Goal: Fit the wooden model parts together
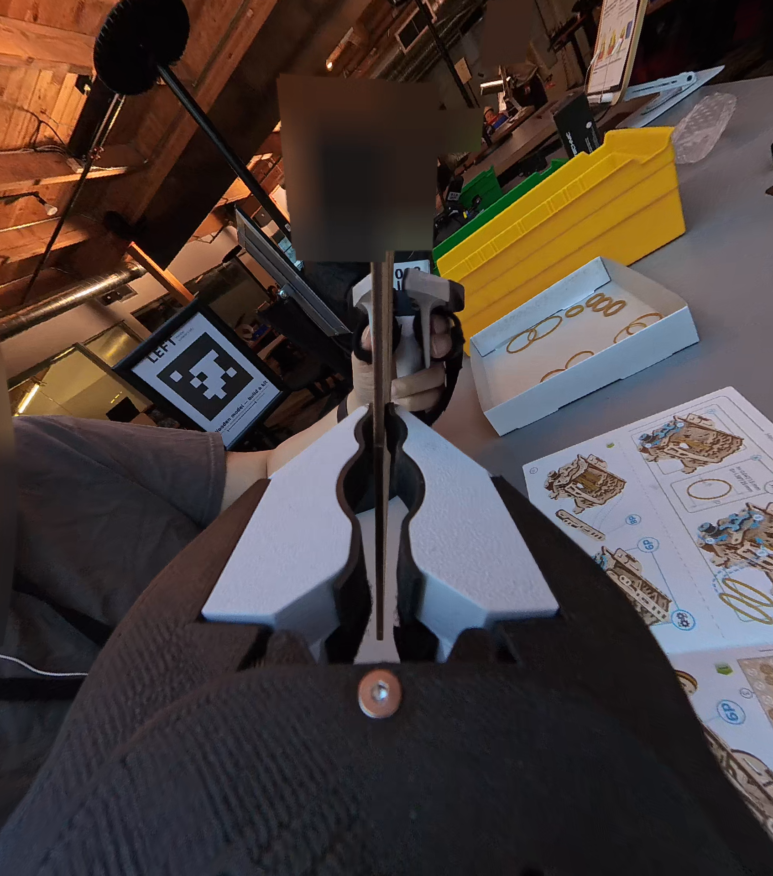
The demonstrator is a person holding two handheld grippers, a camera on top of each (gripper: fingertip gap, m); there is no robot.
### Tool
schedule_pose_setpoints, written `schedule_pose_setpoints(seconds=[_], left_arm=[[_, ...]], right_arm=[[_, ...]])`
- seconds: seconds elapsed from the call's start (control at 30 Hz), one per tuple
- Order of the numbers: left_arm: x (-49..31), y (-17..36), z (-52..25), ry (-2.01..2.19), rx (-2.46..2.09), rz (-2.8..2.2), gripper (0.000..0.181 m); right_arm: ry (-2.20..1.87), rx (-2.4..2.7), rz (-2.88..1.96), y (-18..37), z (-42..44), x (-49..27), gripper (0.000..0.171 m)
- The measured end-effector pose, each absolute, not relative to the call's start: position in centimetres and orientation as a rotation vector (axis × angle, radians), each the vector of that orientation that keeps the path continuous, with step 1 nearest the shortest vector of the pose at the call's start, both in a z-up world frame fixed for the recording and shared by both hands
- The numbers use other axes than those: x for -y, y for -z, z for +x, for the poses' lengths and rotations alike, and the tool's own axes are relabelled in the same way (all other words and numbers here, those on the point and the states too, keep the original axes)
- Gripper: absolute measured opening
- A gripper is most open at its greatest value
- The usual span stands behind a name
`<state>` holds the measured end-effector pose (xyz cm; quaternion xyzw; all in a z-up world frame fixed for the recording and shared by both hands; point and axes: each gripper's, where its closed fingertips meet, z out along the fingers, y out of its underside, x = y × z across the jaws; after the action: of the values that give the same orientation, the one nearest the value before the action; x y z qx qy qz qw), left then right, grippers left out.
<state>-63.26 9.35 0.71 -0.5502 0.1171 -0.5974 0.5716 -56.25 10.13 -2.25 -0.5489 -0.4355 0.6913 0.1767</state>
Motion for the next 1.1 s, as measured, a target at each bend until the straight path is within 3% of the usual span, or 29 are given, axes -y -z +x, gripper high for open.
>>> schedule_pose_setpoints(seconds=[0.23, 0.33, 0.63, 0.83, 1.0, 1.1], left_arm=[[-9.3, -0.5, -62.6, 1.418, -0.279, -1.337, 0.000], [-9.4, -0.3, -62.6, 1.420, -0.263, -1.352, 0.000], [-9.9, 0.4, -62.0, 1.494, -0.195, -1.391, 0.000], [-8.7, 1.5, -58.1, 1.590, -0.287, -1.521, 0.000], [-5.9, 2.9, -52.6, 1.668, -0.445, -1.666, 0.000], [-3.9, 4.8, -49.3, 1.668, -0.578, -1.792, 0.000]], right_arm=[[-1.954, 1.194, -1.536, 1.8, -55.5, -10.3, 0.003], [-1.964, 1.109, -1.510, 0.6, -54.7, -11.2, 0.020], [-1.655, 1.046, -1.529, -1.4, -52.0, -14.1, 0.029], [-1.321, 1.180, -1.594, -2.8, -50.0, -13.1, 0.044], [-1.118, 1.373, -1.785, -0.1, -49.0, -9.3, 0.055], [-1.120, 1.450, -1.956, 3.4, -48.2, -6.9, 0.049]])
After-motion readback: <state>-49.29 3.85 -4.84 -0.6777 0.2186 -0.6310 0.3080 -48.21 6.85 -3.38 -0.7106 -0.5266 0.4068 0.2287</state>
